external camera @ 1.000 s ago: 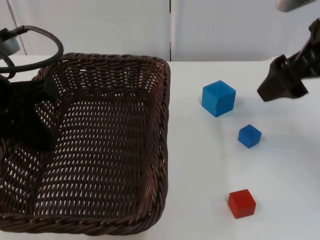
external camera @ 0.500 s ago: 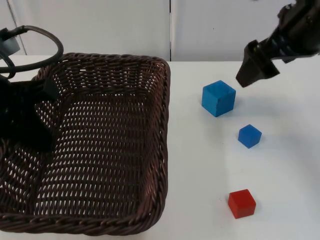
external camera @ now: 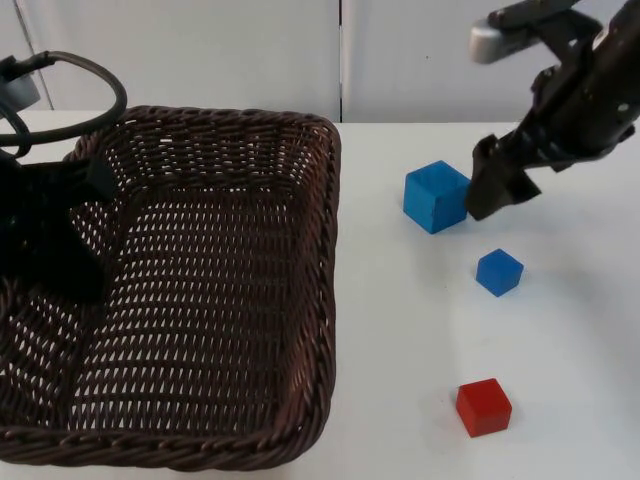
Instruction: Pick up the basket with the left hand and place the largest block into the basket with the right hand.
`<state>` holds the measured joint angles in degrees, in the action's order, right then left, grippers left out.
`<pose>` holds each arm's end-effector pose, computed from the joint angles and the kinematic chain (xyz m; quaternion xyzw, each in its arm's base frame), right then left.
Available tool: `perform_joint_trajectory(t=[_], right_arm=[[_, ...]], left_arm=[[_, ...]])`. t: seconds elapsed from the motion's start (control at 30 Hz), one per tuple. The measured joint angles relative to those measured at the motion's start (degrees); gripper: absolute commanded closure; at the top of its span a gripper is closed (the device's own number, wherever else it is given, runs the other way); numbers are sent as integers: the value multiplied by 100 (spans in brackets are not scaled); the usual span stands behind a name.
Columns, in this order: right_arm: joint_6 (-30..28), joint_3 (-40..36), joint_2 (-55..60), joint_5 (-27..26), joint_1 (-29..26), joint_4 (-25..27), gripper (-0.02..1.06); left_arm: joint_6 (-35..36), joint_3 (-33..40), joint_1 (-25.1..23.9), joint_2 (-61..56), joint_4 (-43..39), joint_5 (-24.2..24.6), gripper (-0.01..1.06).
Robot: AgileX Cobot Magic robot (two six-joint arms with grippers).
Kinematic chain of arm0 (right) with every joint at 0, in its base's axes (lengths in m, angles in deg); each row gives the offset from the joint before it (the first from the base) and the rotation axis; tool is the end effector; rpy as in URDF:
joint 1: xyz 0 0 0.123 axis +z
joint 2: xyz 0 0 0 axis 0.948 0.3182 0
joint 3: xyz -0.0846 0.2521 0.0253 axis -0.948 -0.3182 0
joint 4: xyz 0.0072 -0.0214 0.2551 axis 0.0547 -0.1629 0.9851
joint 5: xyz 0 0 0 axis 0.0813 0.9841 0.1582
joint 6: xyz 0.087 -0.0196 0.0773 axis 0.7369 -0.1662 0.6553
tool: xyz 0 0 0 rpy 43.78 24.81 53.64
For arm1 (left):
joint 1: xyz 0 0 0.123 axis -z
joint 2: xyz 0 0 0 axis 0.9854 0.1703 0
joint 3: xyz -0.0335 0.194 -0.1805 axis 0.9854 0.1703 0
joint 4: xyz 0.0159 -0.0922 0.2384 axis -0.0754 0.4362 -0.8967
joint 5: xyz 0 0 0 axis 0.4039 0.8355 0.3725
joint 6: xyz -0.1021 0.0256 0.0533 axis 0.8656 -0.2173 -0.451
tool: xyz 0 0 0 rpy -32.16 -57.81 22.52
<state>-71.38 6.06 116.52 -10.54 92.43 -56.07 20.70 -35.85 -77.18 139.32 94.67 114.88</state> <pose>0.3915 0.1637 0.1340 -0.3367 0.9126 0.0576 0.2245 0.2716 -0.0595 0.1377 -0.0142 0.9698 -0.2062 0.1295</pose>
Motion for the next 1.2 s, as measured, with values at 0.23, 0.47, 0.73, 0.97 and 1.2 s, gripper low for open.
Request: perform_joint_trajectory(t=[0.23, 0.47, 0.73, 0.97, 1.2], right_arm=[[57, 1208, 800, 147, 0, -13, -1], [181, 2229, 1527, 487, 41, -43, -1], [494, 2677, 2164, 439, 129, -150, 0], [666, 2702, 2242, 255, 129, -150, 16], [767, 2702, 2251, 187, 129, -150, 57]], left_arm=[[0, 0, 0, 0, 0, 0, 105], [0, 0, 0, 0, 0, 0, 105], [0, 0, 0, 0, 0, 0, 105], [0, 0, 0, 0, 0, 0, 105], [0, 0, 0, 0, 0, 0, 105]])
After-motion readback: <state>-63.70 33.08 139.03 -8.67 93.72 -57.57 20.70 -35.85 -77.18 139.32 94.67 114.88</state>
